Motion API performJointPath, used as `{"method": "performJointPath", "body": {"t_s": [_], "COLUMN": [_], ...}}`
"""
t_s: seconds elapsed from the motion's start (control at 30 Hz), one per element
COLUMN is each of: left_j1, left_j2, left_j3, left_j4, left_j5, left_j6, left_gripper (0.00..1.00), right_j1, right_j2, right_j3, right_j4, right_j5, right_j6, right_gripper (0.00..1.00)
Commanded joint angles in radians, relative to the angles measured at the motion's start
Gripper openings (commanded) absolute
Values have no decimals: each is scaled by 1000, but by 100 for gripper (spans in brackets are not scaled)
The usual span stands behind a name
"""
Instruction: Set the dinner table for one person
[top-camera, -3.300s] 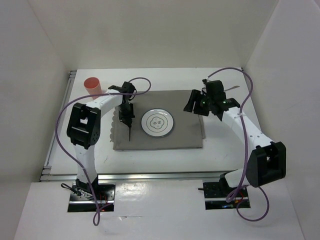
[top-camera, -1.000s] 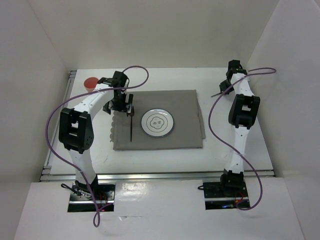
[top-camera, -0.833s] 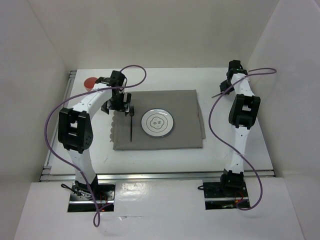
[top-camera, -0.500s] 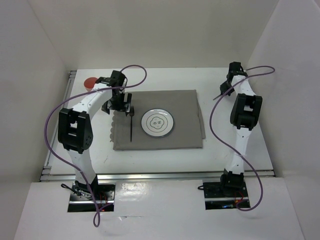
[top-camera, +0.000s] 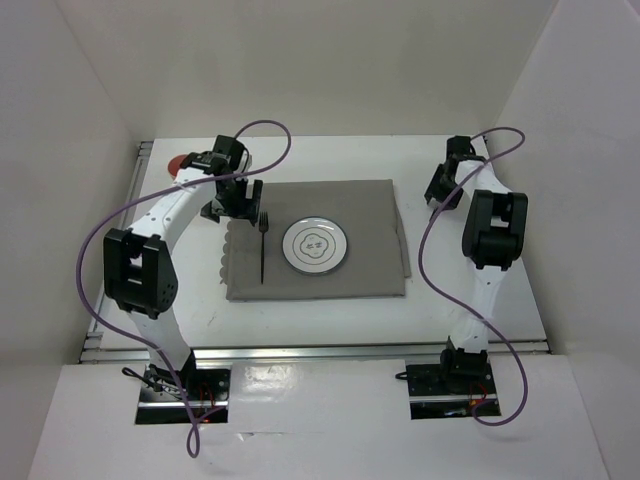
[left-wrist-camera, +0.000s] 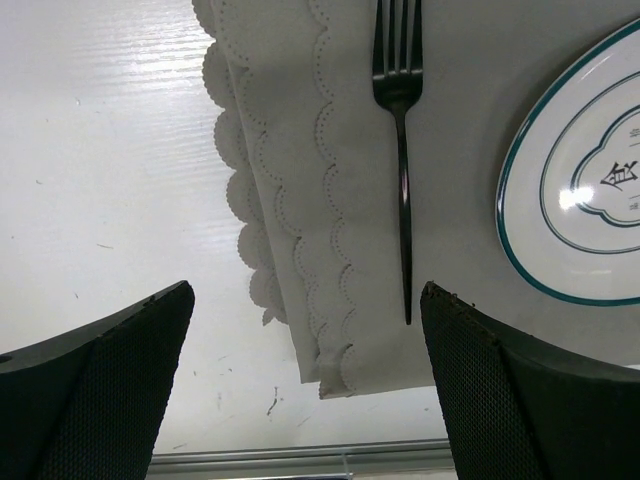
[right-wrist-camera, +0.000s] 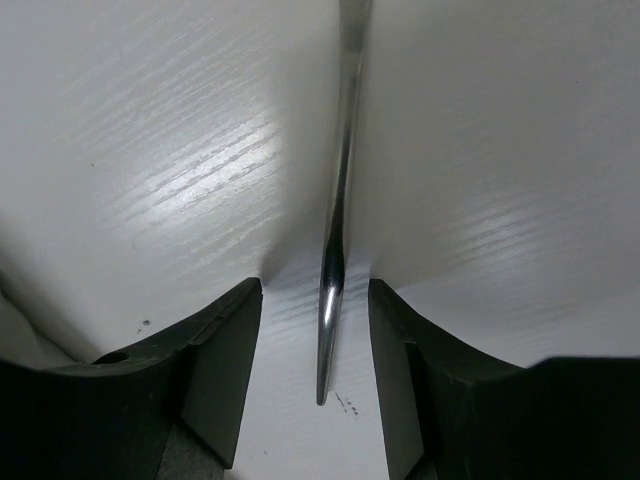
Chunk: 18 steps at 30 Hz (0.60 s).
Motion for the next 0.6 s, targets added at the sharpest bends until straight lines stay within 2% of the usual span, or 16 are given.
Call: {"method": "performJointPath", "body": {"t_s": [0.0,0.2,0.37,0.43,0.47,0.5,0.57], "left_j1": [0,0,0,0,9,9,9], "left_j2": [-62,-71,-71,-71,-71,-71,-71], "left_j3": [-14,-14,-3,6,6,6,6], "left_j4": [10,10,1,1,1,1,1], "left_j5": [25,16,7,7,-3,-12,-12], "left_j6": [14,23,32,32,32,32,32], "left_gripper": [100,100,100,100,100,100,100], "right_j1": [13,3,-21,-21,-21,-21,-21], "right_j2": [115,142,201,211,202,202,167], "right_j3": [-53,-73,-3,-3,-25,-38,-77], "right_j4": [-220,-199,-204,-175,-162,-152,-122], "right_j5": [47,68,82,39,30,30,18], "right_j6": [-90,-90,-117,-139,-139,-139,-139], "right_gripper": [55,50,47,36,27,3,0]}}
